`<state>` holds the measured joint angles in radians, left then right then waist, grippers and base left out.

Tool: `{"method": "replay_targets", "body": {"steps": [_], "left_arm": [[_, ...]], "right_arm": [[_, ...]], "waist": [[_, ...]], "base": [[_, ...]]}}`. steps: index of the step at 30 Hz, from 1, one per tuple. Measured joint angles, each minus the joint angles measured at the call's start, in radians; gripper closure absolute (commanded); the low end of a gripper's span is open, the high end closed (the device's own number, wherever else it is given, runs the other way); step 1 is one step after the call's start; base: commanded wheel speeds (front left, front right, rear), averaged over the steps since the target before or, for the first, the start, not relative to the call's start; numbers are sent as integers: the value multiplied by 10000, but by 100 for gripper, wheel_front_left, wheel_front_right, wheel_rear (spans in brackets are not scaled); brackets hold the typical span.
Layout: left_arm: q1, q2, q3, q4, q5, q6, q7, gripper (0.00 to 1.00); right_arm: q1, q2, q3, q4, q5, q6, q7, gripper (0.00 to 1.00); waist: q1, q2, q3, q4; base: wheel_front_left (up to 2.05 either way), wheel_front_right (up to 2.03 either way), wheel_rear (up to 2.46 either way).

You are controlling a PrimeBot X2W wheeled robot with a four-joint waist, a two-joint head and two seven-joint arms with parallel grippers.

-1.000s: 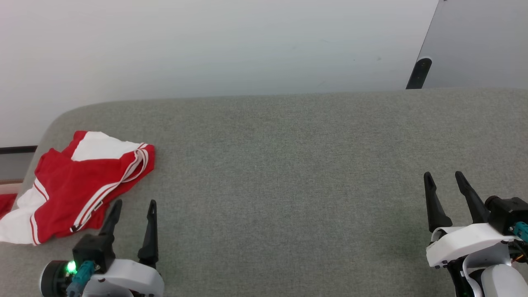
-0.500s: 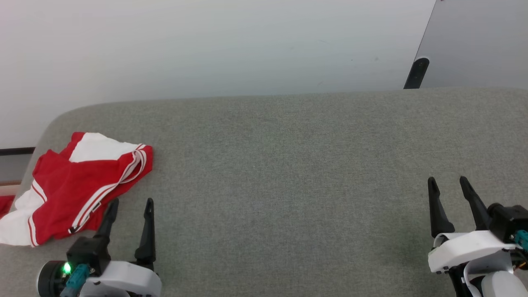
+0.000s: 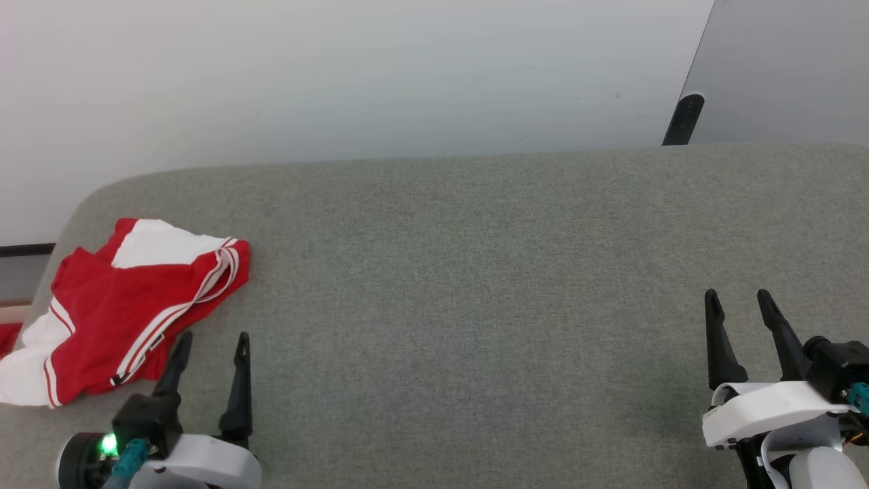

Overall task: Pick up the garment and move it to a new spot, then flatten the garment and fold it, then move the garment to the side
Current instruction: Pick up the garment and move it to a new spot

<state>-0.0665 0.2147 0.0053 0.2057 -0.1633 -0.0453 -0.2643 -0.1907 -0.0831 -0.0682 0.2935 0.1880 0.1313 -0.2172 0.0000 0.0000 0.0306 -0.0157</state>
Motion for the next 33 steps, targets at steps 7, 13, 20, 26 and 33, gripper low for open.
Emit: {"method": "replay_targets", "body": {"steps": [7, 13, 20, 26, 33], "left_arm": [[-29, -63, 90, 104, -105, -123, 0, 0], [-87, -96, 148, 215, -157, -221, 0, 0], [-173, -207, 251, 395, -236, -263, 0, 0], [-247, -351, 364, 625, -303, -207, 0, 0], [-257, -512, 500, 779, -383, -190, 0, 0]], "right_arm": [[0, 33, 31, 6, 341, 0, 61, 0], [-3, 33, 48, 23, 500, 0, 75, 0], [-41, -29, 171, 2, 706, 0, 171, 0], [-133, -157, 481, -12, 830, 0, 257, 0], [-244, -314, 865, 31, 903, 0, 339, 0]], "waist": [[0, 0, -24, 44], [0, 0, -21, 99], [-1, 0, 3, 320], [0, 0, 41, 829], [-1, 0, 70, 1801]], "base": [[0, 0, 0], [0, 0, 0], [0, 0, 0], [0, 0, 0], [0, 0, 0]]}}
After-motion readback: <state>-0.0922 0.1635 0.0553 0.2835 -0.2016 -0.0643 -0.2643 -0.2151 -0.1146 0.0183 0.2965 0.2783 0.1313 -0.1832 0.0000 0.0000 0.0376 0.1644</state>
